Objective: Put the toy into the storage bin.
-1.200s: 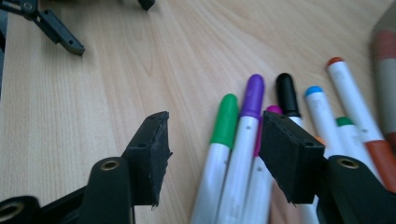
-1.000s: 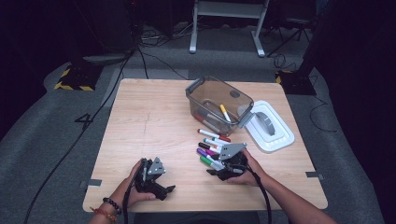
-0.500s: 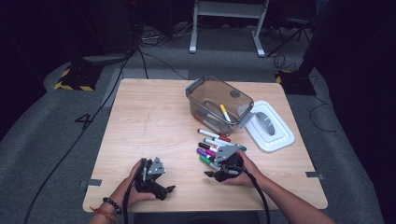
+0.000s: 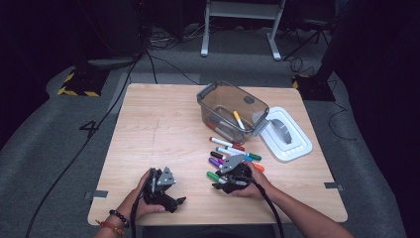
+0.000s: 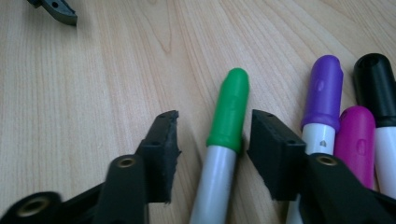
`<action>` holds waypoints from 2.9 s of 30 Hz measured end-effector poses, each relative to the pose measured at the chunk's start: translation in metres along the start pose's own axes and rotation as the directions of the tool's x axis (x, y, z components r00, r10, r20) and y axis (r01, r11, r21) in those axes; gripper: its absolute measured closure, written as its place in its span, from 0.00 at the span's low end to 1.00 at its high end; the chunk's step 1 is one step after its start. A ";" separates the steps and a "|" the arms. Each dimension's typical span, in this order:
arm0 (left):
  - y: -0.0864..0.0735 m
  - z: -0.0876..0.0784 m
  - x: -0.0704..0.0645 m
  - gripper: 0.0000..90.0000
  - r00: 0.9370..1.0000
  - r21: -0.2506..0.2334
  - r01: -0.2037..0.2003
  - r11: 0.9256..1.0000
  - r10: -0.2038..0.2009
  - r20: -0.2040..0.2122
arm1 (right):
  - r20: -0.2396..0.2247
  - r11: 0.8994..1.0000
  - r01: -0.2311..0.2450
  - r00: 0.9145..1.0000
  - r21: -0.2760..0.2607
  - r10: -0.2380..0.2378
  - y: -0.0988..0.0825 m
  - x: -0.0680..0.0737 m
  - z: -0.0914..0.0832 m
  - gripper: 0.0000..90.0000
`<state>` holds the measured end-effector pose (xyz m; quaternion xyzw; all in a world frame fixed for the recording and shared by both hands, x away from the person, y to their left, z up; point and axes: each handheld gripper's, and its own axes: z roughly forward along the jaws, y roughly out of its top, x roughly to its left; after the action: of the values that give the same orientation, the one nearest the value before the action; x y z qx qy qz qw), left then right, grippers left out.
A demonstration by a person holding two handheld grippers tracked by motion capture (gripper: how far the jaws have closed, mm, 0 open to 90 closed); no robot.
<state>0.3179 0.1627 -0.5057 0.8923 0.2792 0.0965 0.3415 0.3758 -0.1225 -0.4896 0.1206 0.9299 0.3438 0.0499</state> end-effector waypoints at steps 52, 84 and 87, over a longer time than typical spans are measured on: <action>0.000 0.000 0.000 0.00 1.000 0.000 0.002 1.000 -0.002 -0.002 | 0.207 0.957 0.032 0.978 -0.289 0.030 0.072 -0.044 -0.152 0.83; 0.000 0.000 0.000 0.00 1.000 0.000 0.002 1.000 -0.002 -0.001 | 0.288 0.981 -0.176 0.938 -0.078 0.191 0.119 -0.171 -0.085 0.83; 0.000 0.000 0.000 0.00 1.000 -0.001 0.002 1.000 -0.002 -0.001 | 0.286 0.979 -0.197 0.936 -0.054 0.204 0.116 -0.178 -0.076 0.83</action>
<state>0.3179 0.1624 -0.5058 0.8919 0.2800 0.0967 0.3417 0.5566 -0.1308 -0.3549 0.2631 0.8912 0.3371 0.1516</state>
